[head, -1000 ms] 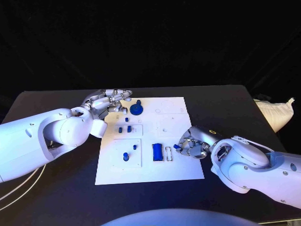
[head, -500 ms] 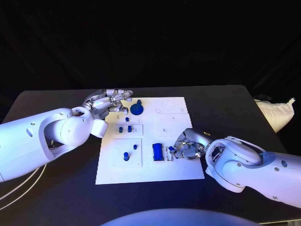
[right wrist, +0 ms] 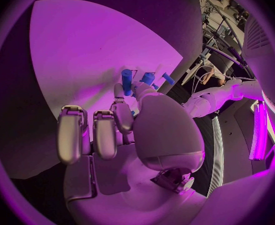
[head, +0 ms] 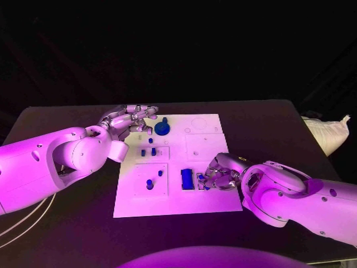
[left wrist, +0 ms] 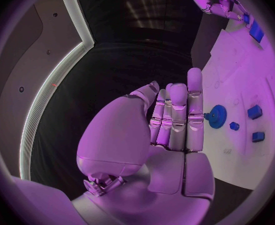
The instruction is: Assemble the parts on the task board
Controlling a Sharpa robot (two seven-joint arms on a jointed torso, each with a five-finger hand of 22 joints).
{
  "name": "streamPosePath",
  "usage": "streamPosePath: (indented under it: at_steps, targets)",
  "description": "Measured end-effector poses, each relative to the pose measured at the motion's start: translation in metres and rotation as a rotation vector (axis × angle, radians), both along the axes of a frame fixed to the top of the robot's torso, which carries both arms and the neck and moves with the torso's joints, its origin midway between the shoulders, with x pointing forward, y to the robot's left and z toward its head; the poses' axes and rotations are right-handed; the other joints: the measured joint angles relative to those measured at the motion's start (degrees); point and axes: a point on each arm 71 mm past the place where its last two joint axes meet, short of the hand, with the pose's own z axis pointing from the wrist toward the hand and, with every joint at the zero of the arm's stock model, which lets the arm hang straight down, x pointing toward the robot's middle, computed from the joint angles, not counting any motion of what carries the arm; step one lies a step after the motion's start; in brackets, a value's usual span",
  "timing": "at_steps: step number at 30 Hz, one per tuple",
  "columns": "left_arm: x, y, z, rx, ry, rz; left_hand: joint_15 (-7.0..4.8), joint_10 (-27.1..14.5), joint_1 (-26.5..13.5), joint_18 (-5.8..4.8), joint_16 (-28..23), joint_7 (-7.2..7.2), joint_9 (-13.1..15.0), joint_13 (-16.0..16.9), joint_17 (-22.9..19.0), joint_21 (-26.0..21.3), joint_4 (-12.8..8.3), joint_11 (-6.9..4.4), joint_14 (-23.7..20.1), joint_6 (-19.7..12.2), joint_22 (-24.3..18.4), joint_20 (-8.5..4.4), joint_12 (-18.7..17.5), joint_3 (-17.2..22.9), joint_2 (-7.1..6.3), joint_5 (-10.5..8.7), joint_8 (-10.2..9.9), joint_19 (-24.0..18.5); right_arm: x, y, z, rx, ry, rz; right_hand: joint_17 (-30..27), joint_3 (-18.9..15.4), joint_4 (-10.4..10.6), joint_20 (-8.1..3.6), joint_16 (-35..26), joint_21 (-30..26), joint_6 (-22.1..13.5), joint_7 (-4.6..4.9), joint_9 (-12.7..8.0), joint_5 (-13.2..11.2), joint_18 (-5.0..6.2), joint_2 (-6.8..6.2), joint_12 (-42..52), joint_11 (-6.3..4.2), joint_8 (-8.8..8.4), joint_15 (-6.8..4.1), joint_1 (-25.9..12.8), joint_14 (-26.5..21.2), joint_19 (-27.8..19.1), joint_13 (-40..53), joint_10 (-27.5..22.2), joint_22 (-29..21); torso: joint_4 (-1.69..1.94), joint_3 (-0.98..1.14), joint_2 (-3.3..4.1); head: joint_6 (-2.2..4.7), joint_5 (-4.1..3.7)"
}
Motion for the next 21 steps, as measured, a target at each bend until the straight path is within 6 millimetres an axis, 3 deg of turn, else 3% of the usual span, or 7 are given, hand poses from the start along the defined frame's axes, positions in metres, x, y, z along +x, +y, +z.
streamPosePath:
  at_steps: [18,21]
  targets:
    - [-0.0002,-0.0011,-0.0002,0.002,0.001,-0.005,0.00,0.0,0.0,0.01,0.0,0.00,0.0,0.0,0.0,0.0,0.0,0.00,0.0,0.0,0.0,0.00,0.0,0.0,0.00,0.00,0.0,0.0,0.0005,0.0004,-0.0005,-0.015,0.000,-0.011,0.0,-0.5,1.4,-0.40,0.3,0.4,0.7,-0.23,1.4,1.1,0.00,0.92,1.9,-0.22,0.87,0.01,-2.4,0.0,0.4,0.1,1.0,0.7,0.03,0.00,-0.01,0.13,-0.17]
    - [-0.0002,-0.0011,-0.0002,0.003,0.001,-0.005,0.00,0.0,0.0,0.01,0.0,0.00,0.0,0.0,0.0,0.0,0.0,0.00,0.0,0.0,0.0,0.00,0.0,0.0,0.00,0.00,0.0,0.0,0.0008,0.0009,-0.0006,-0.017,-0.002,-0.011,0.0,-1.0,2.1,-0.40,0.3,0.4,0.8,-0.41,1.8,1.2,0.00,1.10,2.0,-0.42,1.10,0.01,-4.5,0.0,0.4,0.2,1.2,0.7,0.06,-0.01,-0.01,0.12,-0.17]
